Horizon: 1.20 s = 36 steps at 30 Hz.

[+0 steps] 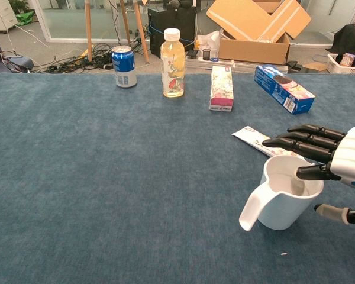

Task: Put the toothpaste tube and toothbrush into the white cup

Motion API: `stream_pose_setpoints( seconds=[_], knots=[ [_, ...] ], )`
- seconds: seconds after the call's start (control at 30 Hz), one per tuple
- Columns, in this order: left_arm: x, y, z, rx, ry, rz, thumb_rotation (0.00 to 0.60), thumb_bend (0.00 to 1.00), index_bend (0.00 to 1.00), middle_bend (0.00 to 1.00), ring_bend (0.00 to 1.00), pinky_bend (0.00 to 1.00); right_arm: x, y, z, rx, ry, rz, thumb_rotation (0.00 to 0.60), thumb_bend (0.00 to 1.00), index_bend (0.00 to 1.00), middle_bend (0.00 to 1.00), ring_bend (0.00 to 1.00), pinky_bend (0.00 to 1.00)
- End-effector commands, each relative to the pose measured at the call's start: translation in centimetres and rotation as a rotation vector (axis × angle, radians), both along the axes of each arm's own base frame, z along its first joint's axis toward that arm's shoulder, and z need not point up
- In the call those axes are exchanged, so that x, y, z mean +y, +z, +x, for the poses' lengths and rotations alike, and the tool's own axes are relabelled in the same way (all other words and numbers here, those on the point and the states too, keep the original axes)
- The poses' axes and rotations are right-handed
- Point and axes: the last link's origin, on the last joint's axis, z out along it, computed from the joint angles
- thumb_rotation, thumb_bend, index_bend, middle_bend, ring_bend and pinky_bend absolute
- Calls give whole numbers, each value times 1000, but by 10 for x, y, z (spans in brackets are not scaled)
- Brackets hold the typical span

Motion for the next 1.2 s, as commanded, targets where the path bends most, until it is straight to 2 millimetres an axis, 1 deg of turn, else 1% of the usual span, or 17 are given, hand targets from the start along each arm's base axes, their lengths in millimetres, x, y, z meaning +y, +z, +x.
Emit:
stream_pose_setpoints(
  seconds=[0.03, 0.17, 0.33, 0.47, 0.57, 0.6, 0.7, 0.77, 0.83, 0.9, 0.93, 1.0, 1.07, 1.1, 1.13, 1.2],
  knots=[
    [0, 0, 0, -1, 0, -1, 600, 0, 382, 135, 157, 99, 1, 1, 0, 2, -5, -2, 600, 127, 314, 0, 0, 65],
    [0, -1, 0, 1, 2, -3, 600, 0, 382, 135, 157, 99, 2, 4, 0, 0, -5, -7, 600, 103, 245, 0, 0, 65],
    [0, -1, 0, 2, 2, -4, 600, 0, 382, 135, 157, 99, 6, 13, 5, -20, 12, -23, 600, 82, 227, 0, 0, 65],
    [0, -1, 0, 0, 2, -4, 600, 0, 382, 135, 157, 99, 11, 28, 11, -50, 20, -33, 600, 81, 218, 0, 0, 65],
    [0, -1, 0, 1, 1, -5, 600, 0, 382, 136, 157, 99, 13, 44, 17, -81, 24, -50, 600, 80, 209, 0, 0, 70],
    [0, -1, 0, 0, 0, -5, 600, 0, 382, 136, 157, 99, 14, 52, 20, -93, 24, -62, 600, 79, 207, 0, 0, 86],
    [0, -1, 1, 0, -1, -5, 600, 0, 382, 135, 157, 99, 14, 70, 27, -126, 30, -100, 600, 76, 203, 0, 0, 226],
    [0, -2, 1, 1, -2, -7, 600, 0, 382, 135, 157, 99, 11, 83, 33, -153, 26, -128, 600, 77, 203, 1, 0, 295],
    [0, -2, 1, 2, -3, -9, 600, 0, 382, 135, 157, 100, 6, 95, 39, -182, 19, -162, 600, 78, 203, 27, 27, 361],
    [1, -3, 1, 3, -3, -10, 600, 0, 382, 135, 157, 100, 1, 103, 43, -195, 7, -193, 600, 81, 203, 105, 114, 441],
    [1, -3, 1, 4, -4, -12, 600, 0, 383, 136, 157, 101, -4, 108, 45, -193, -3, -213, 600, 84, 203, 184, 209, 504],
    [1, -4, 1, 4, -4, -13, 600, 0, 382, 135, 157, 107, -11, 112, 47, -190, -26, -230, 600, 91, 203, 383, 447, 641],
    [0, -4, 1, 5, -4, -15, 600, 0, 382, 135, 157, 116, -22, 115, 48, -172, -81, -235, 600, 109, 203, 523, 602, 742],
    [0, -4, 1, 5, -4, -15, 600, 0, 382, 135, 157, 121, -26, 116, 48, -163, -100, -232, 600, 125, 203, 589, 670, 792],
    [0, -4, 1, 5, -4, -15, 600, 0, 382, 135, 157, 124, -31, 117, 47, -151, -126, -229, 600, 139, 203, 629, 710, 821],
    [0, -3, 1, 3, -4, -14, 600, 0, 382, 135, 157, 130, -43, 117, 44, -116, -190, -215, 600, 202, 203, 727, 803, 884]
  ],
)
